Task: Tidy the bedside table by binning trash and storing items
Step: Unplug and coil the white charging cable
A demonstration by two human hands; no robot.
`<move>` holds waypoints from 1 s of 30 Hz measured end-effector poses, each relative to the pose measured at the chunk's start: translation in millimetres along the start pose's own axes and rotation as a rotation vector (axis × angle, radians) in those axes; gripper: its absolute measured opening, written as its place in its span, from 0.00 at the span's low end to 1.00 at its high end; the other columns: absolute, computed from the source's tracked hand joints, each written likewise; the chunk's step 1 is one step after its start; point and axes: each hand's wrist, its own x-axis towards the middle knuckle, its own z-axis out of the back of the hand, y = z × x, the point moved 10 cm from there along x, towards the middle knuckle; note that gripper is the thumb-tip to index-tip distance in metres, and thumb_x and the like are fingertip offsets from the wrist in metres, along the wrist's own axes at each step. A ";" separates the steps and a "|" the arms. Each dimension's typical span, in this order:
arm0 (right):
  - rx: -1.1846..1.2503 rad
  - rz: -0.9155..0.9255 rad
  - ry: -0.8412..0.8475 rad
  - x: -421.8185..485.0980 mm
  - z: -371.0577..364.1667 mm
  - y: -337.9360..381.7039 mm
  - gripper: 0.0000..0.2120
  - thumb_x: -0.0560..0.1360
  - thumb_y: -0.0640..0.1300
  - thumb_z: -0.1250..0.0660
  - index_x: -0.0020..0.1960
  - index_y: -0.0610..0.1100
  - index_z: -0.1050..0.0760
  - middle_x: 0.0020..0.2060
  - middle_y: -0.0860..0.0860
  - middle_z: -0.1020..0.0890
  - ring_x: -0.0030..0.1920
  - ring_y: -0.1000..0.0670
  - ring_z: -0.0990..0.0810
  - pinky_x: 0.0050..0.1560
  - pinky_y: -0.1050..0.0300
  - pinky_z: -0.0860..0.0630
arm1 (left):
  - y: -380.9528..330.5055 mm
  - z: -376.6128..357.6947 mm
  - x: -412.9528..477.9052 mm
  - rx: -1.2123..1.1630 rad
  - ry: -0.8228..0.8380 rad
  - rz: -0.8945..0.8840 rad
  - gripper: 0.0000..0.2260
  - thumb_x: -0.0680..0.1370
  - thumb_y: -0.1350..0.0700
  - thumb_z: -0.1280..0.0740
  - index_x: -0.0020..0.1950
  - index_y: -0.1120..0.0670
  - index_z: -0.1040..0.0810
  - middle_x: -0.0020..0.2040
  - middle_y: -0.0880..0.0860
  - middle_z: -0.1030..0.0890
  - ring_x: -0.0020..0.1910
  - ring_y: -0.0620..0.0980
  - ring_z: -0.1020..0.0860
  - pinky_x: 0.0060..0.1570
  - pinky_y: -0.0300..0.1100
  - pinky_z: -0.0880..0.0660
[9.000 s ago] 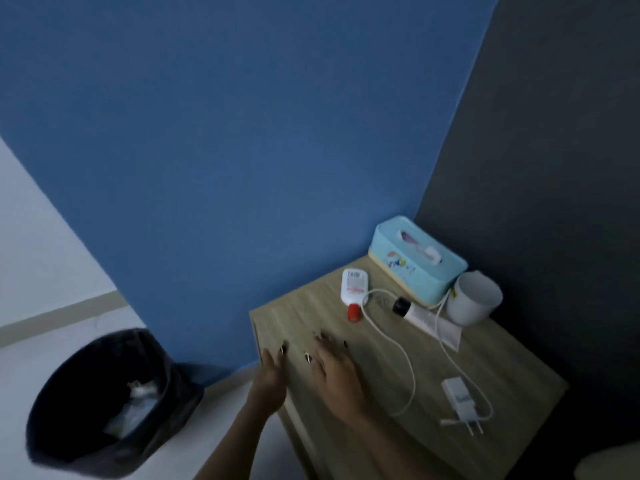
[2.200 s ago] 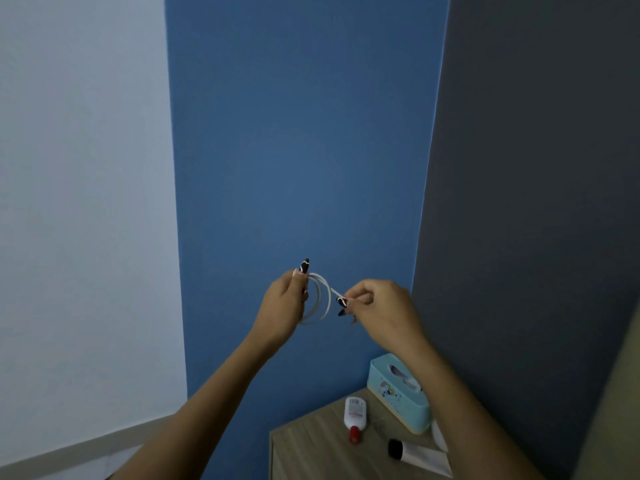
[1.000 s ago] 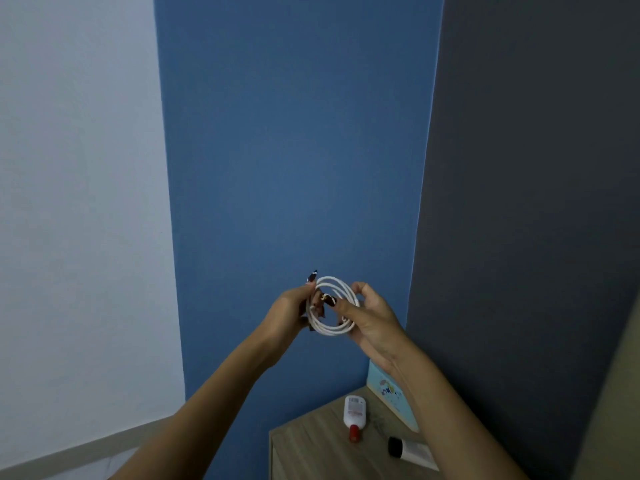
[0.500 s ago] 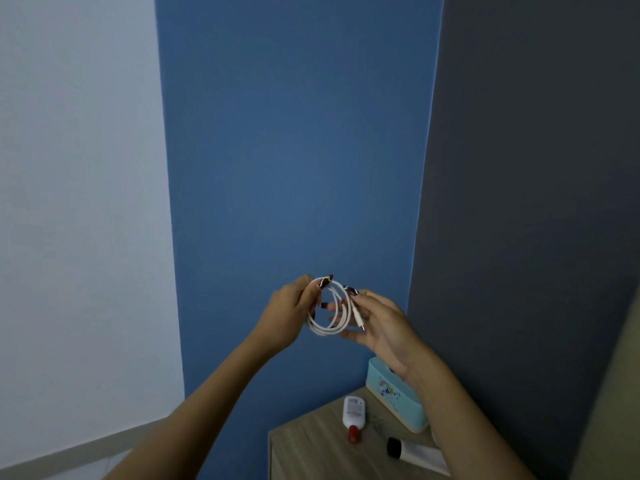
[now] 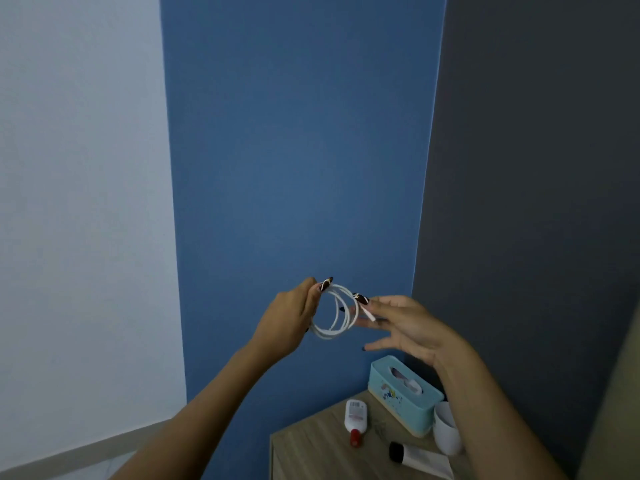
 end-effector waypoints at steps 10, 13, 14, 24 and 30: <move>-0.122 -0.026 0.022 -5.2 -7.6 16.8 0.17 0.73 0.49 0.30 0.56 0.38 0.21 0.53 0.46 0.16 0.60 0.52 0.20 0.64 0.39 0.29 | 9.9 6.7 1.3 0.245 -0.059 0.030 0.22 0.78 0.39 0.56 0.45 0.53 0.32 0.30 0.55 0.27 0.28 0.56 0.29 0.30 0.51 0.32; -0.142 0.066 -0.022 -3.8 -34.0 18.9 0.06 0.74 0.44 0.30 0.48 0.42 0.20 0.45 0.51 0.14 0.52 0.55 0.17 0.61 0.48 0.26 | 2.6 9.9 9.2 0.029 -0.125 0.087 0.17 0.82 0.45 0.50 0.40 0.52 0.32 0.30 0.54 0.27 0.28 0.52 0.30 0.32 0.49 0.33; -0.141 0.127 -0.065 -3.0 -39.4 22.2 0.04 0.74 0.42 0.30 0.46 0.42 0.20 0.43 0.50 0.14 0.49 0.55 0.16 0.58 0.53 0.25 | 0.6 9.9 12.3 -0.058 -0.138 0.113 0.16 0.83 0.48 0.49 0.38 0.51 0.33 0.31 0.52 0.28 0.28 0.49 0.31 0.33 0.47 0.34; -0.096 0.518 -0.452 -17.9 -31.1 57.8 0.05 0.75 0.41 0.32 0.41 0.44 0.21 0.37 0.45 0.15 0.40 0.47 0.17 0.45 0.52 0.22 | -17.2 22.4 15.8 -0.201 -0.150 0.085 0.18 0.84 0.48 0.51 0.36 0.52 0.34 0.28 0.48 0.30 0.25 0.46 0.31 0.30 0.43 0.33; -0.327 0.711 -0.641 -40.9 -30.3 69.0 0.15 0.74 0.48 0.29 0.50 0.51 0.36 0.32 0.47 0.19 0.30 0.51 0.22 0.29 0.57 0.29 | -24.7 16.4 4.6 -0.191 -0.126 0.052 0.19 0.84 0.48 0.52 0.36 0.51 0.34 0.27 0.49 0.30 0.25 0.47 0.32 0.28 0.42 0.33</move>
